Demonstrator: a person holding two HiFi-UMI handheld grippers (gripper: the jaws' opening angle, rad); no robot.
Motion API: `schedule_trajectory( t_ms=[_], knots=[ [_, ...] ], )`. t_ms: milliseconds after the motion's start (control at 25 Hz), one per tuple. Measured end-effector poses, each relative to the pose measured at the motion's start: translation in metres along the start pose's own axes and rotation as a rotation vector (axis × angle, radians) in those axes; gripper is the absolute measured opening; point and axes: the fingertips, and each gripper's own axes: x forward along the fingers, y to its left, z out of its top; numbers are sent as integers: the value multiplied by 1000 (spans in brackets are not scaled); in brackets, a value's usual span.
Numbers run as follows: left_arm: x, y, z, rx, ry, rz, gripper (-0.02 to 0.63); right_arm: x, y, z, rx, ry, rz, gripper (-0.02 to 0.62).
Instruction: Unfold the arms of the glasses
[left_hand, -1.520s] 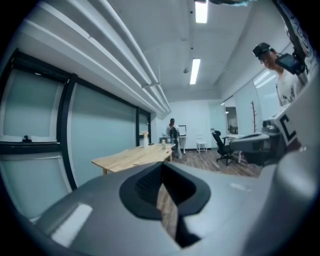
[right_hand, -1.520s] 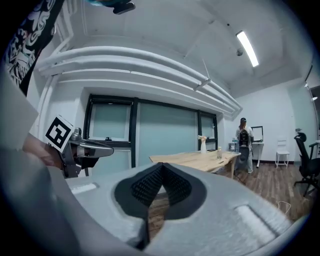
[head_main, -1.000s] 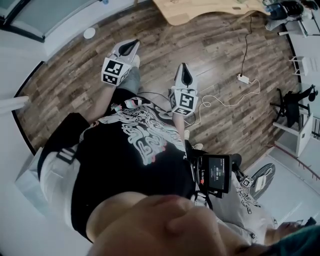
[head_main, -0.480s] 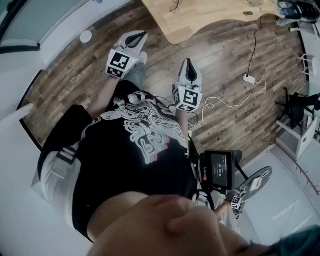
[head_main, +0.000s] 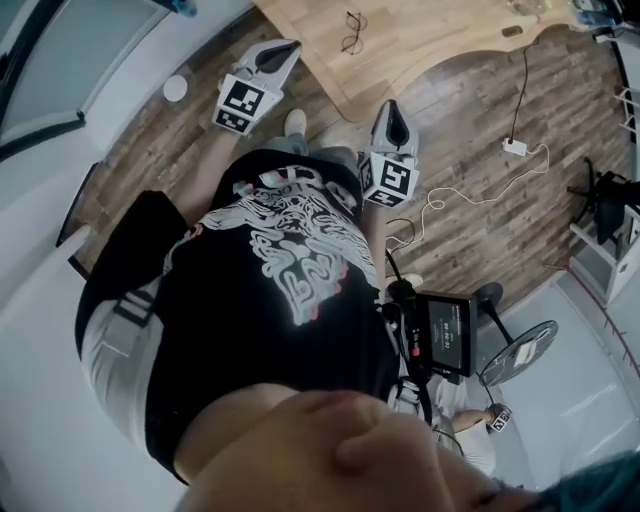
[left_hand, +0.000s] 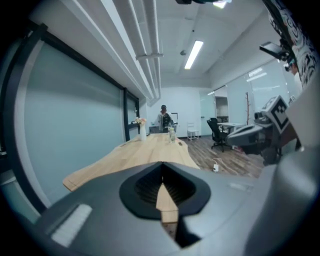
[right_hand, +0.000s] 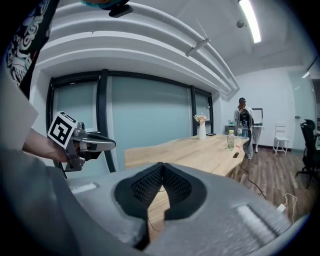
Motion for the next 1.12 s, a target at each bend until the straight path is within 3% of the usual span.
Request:
schedule_trajectory(
  t_ms=[440, 840, 1120],
  knots=[
    [87, 19, -24, 10, 93, -114, -11, 47, -23, -20, 61, 90, -33, 0],
    [137, 37, -27, -20, 123, -120, -11, 108, -55, -27, 76, 126, -12, 0],
    [164, 49, -54, 6, 211, -124, -11, 136, -56, -42, 73, 177, 53, 0]
  ],
)
